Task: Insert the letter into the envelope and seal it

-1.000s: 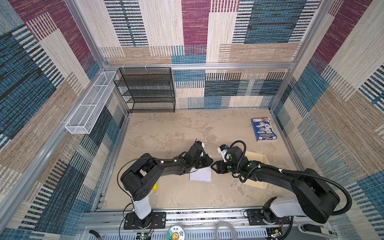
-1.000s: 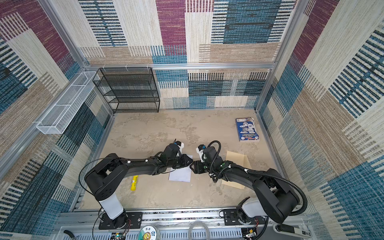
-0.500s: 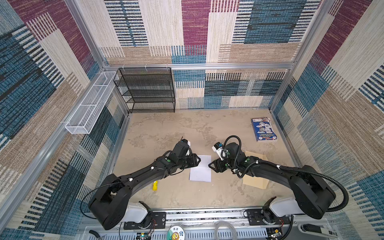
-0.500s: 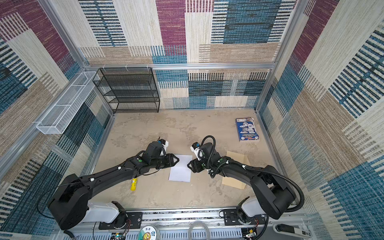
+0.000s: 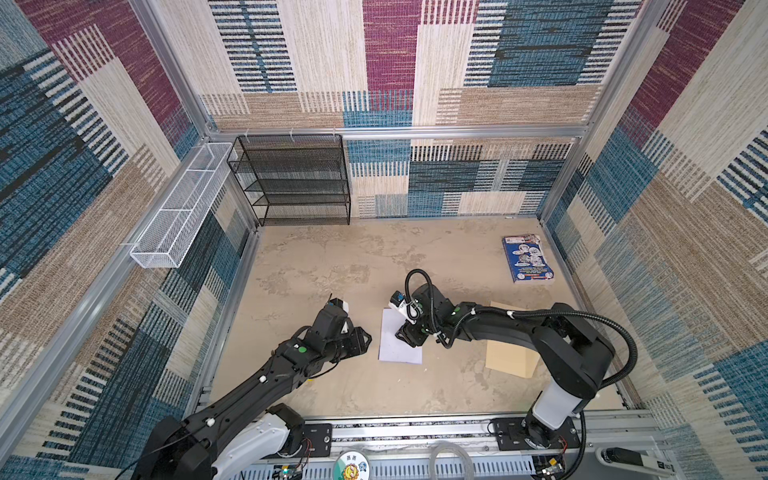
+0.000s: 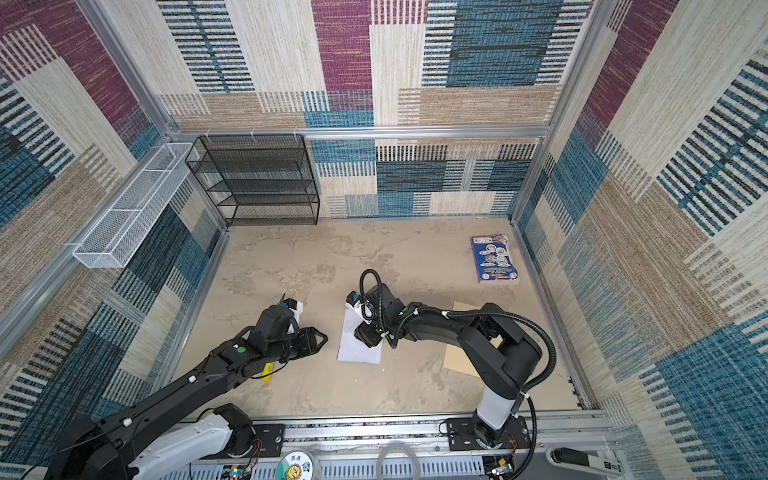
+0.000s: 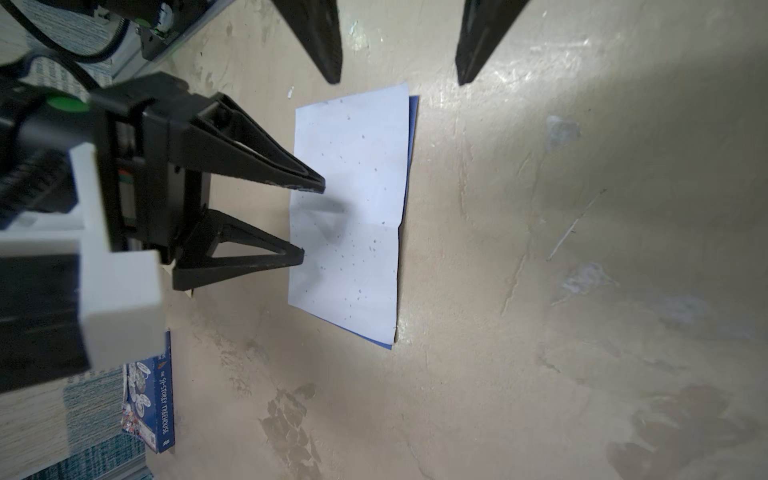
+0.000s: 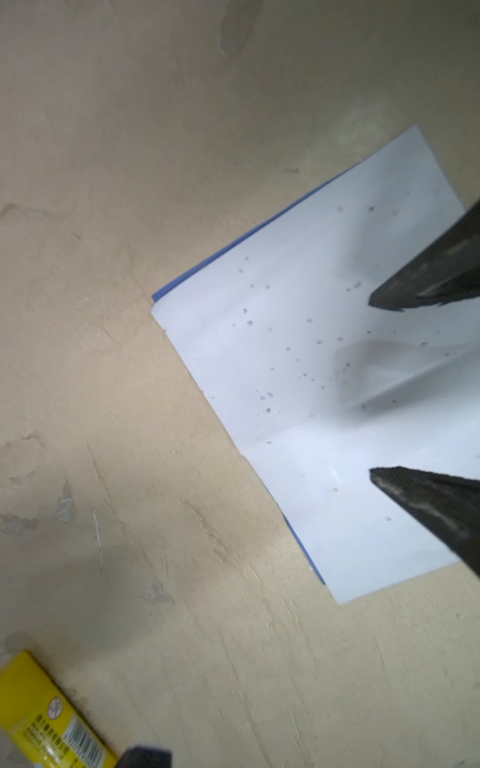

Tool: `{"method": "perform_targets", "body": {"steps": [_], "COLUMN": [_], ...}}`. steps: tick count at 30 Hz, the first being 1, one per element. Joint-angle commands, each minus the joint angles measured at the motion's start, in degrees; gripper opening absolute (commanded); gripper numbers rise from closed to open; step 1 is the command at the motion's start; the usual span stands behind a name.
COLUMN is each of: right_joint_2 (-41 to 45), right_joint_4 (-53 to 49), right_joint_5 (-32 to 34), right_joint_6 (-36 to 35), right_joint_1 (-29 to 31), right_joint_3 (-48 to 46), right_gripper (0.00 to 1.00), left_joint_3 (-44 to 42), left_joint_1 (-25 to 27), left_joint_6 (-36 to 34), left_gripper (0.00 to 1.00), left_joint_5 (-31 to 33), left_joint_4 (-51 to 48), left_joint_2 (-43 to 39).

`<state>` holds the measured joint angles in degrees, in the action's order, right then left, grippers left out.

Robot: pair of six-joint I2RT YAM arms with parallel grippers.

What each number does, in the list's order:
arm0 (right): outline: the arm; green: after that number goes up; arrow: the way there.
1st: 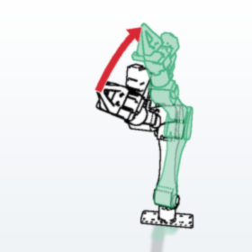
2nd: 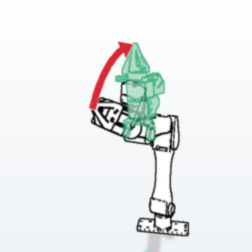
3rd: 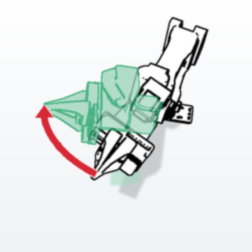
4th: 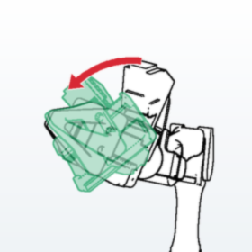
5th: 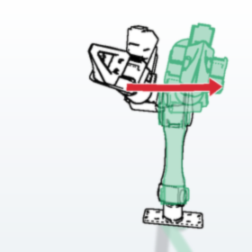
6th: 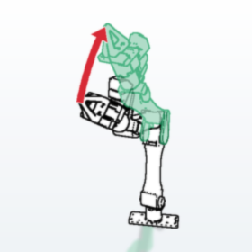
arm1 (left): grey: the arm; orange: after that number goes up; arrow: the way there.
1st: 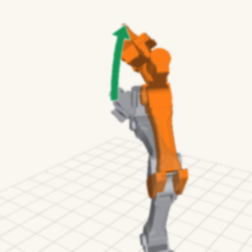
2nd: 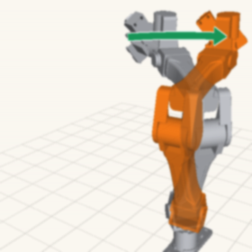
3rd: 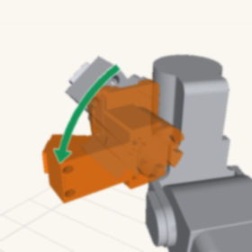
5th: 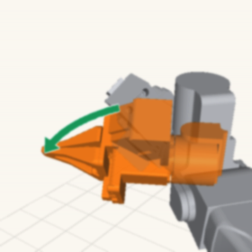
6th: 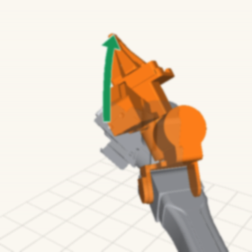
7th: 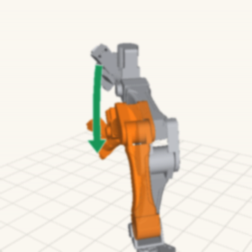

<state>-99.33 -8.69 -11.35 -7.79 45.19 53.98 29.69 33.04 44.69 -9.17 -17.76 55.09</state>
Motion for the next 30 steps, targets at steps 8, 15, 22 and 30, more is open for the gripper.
{"method": "perform_targets", "body": {"steps": [8,15,22,30], "right_joint_2": [-4.54,-4.25,-1.53,0.18], "right_joint_4": [-2.76,-3.26,-3.14,-2.31], "right_joint_5": [-0.88,-1.96,-3.08,-4.00], "right_joint_6": [-5.08,-4.98,-4.45,-3.31], "right_joint_1": [0.61,1.94,3.48,4.20], "right_joint_3": [1.40,0.57,-0.97,-2.71], "right_gripper": [0.63,0.61,0.53,0.55], "left_joint_3": [-1.47,-1.48,-1.38,-2.60], "left_joint_1": [-0.78,-0.82,-0.85,-0.78], "left_joint_6": [0.37,0.09,-0.03,0.84], "left_gripper": [0.49,0.48,0.46,0.43], "left_joint_5": [1.66,1.30,0.29,-3.38], "left_joint_4": [-2.48,-1.13,1.46,5.78], "left_joint_2": [-3.66,-3.44,-1.46,1.83]}}
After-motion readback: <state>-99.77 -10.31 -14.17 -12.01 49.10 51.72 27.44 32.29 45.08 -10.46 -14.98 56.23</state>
